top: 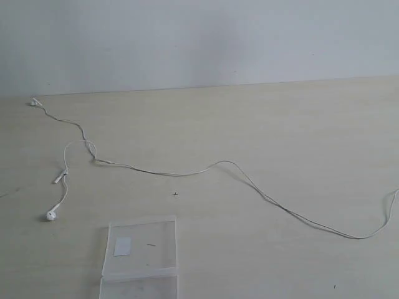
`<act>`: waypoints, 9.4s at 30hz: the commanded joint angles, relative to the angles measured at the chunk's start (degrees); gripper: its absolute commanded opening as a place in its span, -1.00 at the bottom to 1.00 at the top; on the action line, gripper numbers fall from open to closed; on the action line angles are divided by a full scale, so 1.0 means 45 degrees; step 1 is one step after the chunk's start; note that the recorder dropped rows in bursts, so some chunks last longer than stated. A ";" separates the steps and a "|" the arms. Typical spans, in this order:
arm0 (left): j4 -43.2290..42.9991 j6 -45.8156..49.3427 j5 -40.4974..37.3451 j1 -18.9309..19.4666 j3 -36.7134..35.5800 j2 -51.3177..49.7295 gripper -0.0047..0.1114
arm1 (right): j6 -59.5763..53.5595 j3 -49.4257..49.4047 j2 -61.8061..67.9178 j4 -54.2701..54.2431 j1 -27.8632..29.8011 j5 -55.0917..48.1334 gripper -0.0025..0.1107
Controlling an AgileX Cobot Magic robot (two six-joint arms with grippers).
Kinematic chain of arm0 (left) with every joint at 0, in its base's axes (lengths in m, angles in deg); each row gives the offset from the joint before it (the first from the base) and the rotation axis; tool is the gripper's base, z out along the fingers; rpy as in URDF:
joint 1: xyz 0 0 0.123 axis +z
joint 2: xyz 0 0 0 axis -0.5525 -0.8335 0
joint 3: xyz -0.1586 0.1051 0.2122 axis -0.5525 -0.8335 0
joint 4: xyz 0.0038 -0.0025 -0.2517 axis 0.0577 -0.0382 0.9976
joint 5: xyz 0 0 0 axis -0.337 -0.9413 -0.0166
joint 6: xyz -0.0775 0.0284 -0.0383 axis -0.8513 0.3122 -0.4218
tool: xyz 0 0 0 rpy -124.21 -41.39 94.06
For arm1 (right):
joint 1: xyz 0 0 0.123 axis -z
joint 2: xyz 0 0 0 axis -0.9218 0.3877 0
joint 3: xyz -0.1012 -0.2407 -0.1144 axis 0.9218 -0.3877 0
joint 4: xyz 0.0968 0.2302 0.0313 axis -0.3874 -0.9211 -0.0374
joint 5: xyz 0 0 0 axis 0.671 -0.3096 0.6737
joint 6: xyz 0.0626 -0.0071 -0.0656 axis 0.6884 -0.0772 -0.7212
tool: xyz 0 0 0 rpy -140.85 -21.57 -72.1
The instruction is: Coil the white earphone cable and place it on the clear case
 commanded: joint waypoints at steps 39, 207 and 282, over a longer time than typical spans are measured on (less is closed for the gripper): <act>0.0080 -0.0025 0.0117 0.0066 -0.0033 0.0062 -0.92 | 0.0285 0.7522 1.0447 -0.1694 -0.0026 -0.0349 -0.96; -0.0690 -0.0617 0.6788 0.0066 -0.0033 0.0062 -0.92 | -0.8089 2.4938 1.8551 -0.5565 -0.3943 -0.7494 -0.96; -1.1798 -0.9631 1.5892 -0.5739 0.9182 -1.9950 0.15 | -0.4980 2.7467 1.9241 -0.6128 -0.3943 -0.9824 -0.96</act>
